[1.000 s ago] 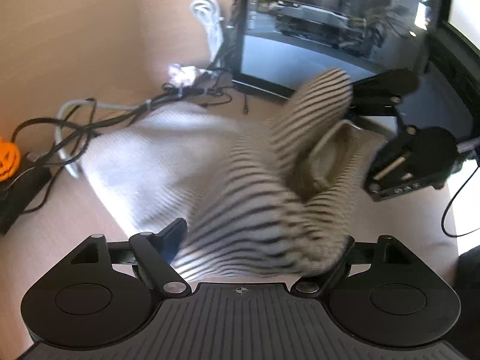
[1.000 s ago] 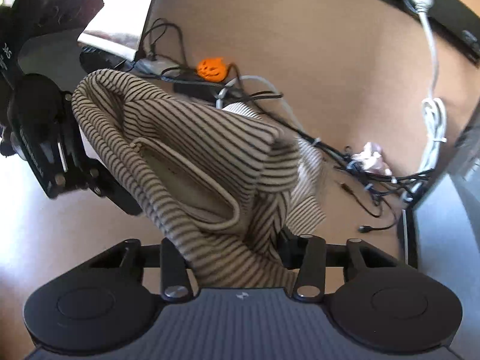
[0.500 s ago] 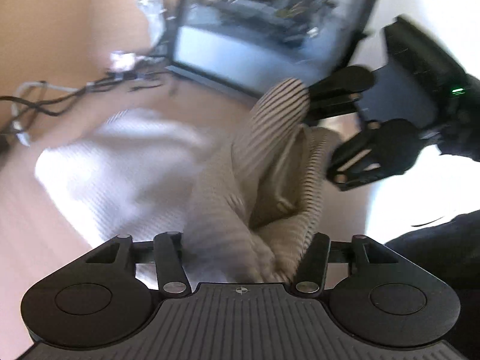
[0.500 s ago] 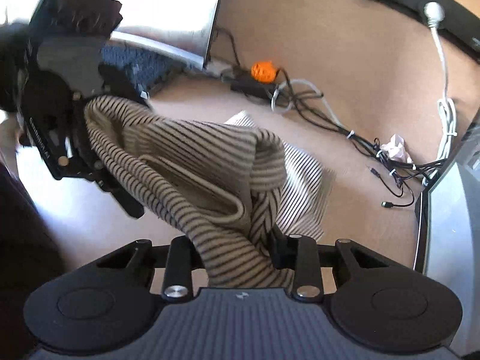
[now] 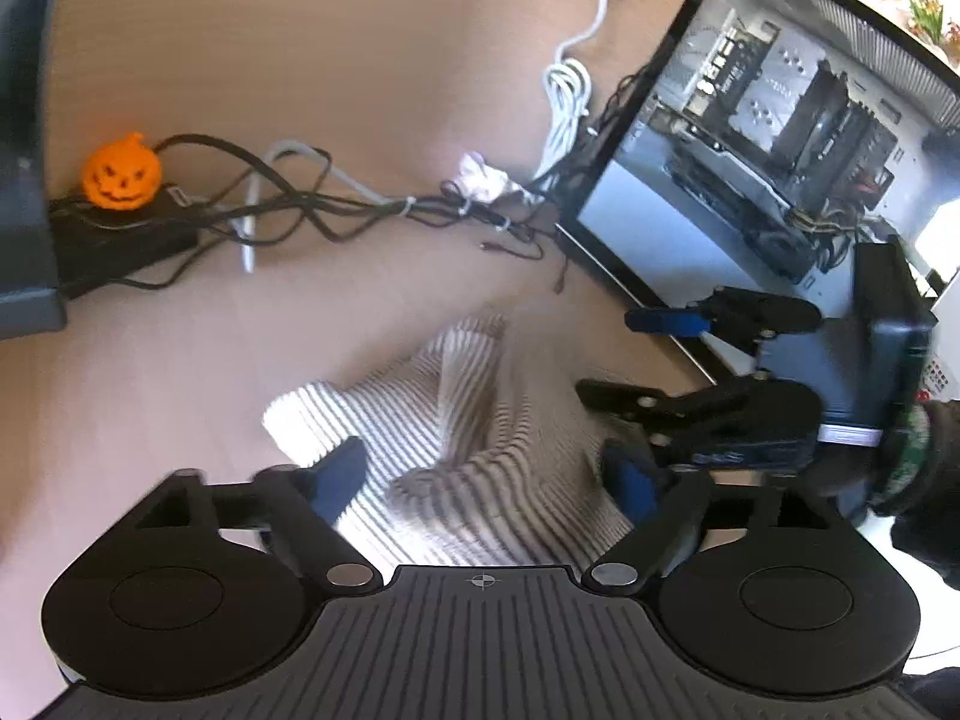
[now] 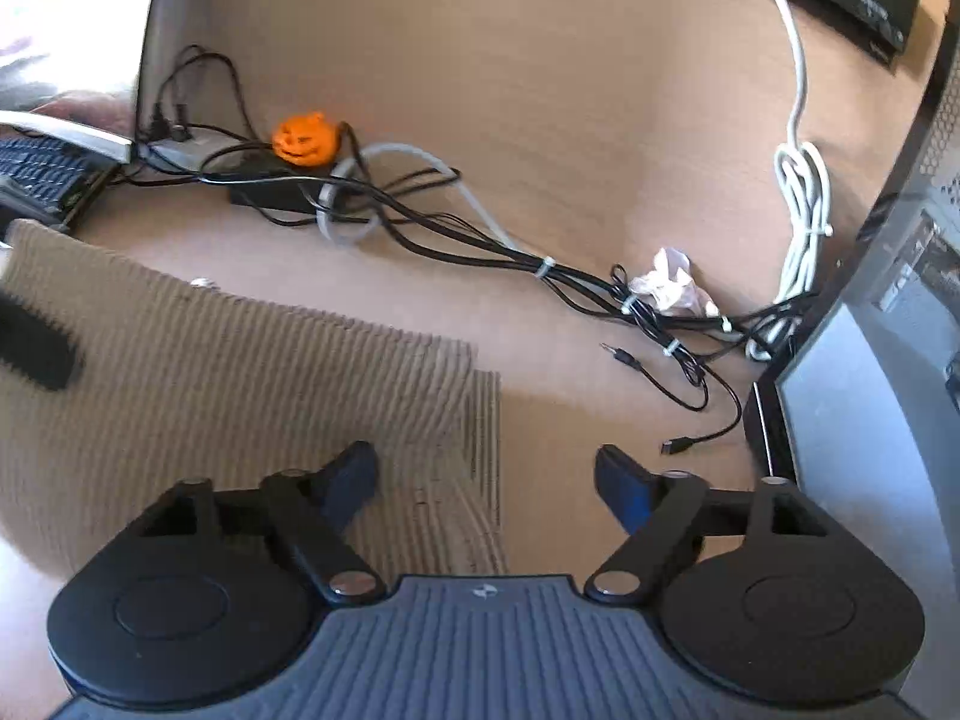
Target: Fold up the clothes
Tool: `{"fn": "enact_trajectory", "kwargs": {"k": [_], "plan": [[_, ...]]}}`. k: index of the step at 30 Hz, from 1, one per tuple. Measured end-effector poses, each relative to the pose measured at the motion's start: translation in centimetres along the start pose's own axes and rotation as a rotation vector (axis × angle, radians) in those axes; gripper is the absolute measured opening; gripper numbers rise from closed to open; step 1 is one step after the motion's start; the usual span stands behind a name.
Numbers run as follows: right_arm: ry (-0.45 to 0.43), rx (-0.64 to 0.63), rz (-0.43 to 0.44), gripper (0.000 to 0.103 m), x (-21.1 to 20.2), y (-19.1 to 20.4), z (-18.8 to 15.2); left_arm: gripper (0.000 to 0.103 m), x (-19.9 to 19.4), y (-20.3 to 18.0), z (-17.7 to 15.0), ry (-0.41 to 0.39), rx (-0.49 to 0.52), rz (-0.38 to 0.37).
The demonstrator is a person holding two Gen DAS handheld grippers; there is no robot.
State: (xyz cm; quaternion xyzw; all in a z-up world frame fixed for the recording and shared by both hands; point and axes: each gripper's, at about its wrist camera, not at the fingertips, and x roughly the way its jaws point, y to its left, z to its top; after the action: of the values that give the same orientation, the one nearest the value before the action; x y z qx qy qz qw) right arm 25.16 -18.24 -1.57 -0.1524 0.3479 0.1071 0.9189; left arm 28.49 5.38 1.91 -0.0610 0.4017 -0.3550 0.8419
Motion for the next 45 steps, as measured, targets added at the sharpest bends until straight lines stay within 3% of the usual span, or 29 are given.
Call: {"fn": "enact_trajectory", "kwargs": {"k": [4,9,13,14,16,19,21,24,28,29,30,32,34,37,40,43,45], "plan": [[0.015,0.045,0.003,0.093,1.1,-1.0,-0.2,0.094,0.1,0.7,-1.2,0.044,-0.058,-0.032],[-0.008,0.073,0.012,0.093,0.3,-1.5,-0.3,0.092,1.3,0.1,-2.3,0.061,-0.161,-0.087],[-0.033,0.161,0.019,0.093,-1.0,-2.6,-0.9,0.068,1.9,-3.4,-1.8,-0.008,-0.008,-0.023],[-0.045,0.192,0.009,0.093,-1.5,-3.0,-1.1,0.054,1.9,-4.2,-1.2,-0.028,0.030,-0.027],[-0.084,0.245,-0.021,0.093,-2.7,-3.5,-1.4,0.037,1.6,-5.5,0.2,-0.068,0.091,-0.060],[-0.173,0.250,-0.097,0.093,-4.7,-3.5,-1.0,0.035,1.3,-7.1,2.2,-0.127,0.186,-0.095],[-0.178,0.209,-0.132,0.093,-4.1,-3.0,-0.5,0.035,2.5,-6.0,3.0,-0.115,0.210,-0.027],[-0.160,0.175,-0.154,0.093,-2.4,-2.1,0.1,0.039,4.4,-3.5,3.1,-0.076,0.161,0.053],[-0.051,0.116,-0.156,0.096,1.3,-0.3,0.1,0.069,5.7,-0.6,2.9,-0.055,0.090,0.112],[-0.045,0.114,-0.161,0.096,1.7,-0.1,0.0,0.073,5.8,-0.4,2.9,-0.052,0.091,0.127],[-0.041,0.127,-0.163,0.097,1.5,-0.2,0.2,0.074,5.7,-0.4,2.9,-0.049,0.101,0.143],[-0.035,0.152,-0.162,0.097,1.0,-0.4,0.4,0.088,5.7,-0.2,3.0,-0.043,0.113,0.166],[-0.029,0.179,-0.114,0.099,-0.6,-0.9,0.6,0.095,6.0,0.1,3.2,-0.042,0.115,0.173],[-0.018,0.199,0.049,0.103,-3.4,-1.4,-0.2,0.095,6.6,0.4,3.3,-0.034,0.121,0.169],[0.029,0.114,0.161,0.103,-4.6,-0.4,-1.3,0.096,7.2,0.8,3.4,-0.018,0.103,0.147],[0.084,0.000,0.164,0.103,-3.4,1.6,-2.1,0.098,7.7,1.7,3.3,0.004,0.044,0.101],[0.092,-0.046,0.101,0.103,-2.2,2.0,-1.9,0.098,7.9,2.4,3.1,0.016,-0.006,0.067]]}}
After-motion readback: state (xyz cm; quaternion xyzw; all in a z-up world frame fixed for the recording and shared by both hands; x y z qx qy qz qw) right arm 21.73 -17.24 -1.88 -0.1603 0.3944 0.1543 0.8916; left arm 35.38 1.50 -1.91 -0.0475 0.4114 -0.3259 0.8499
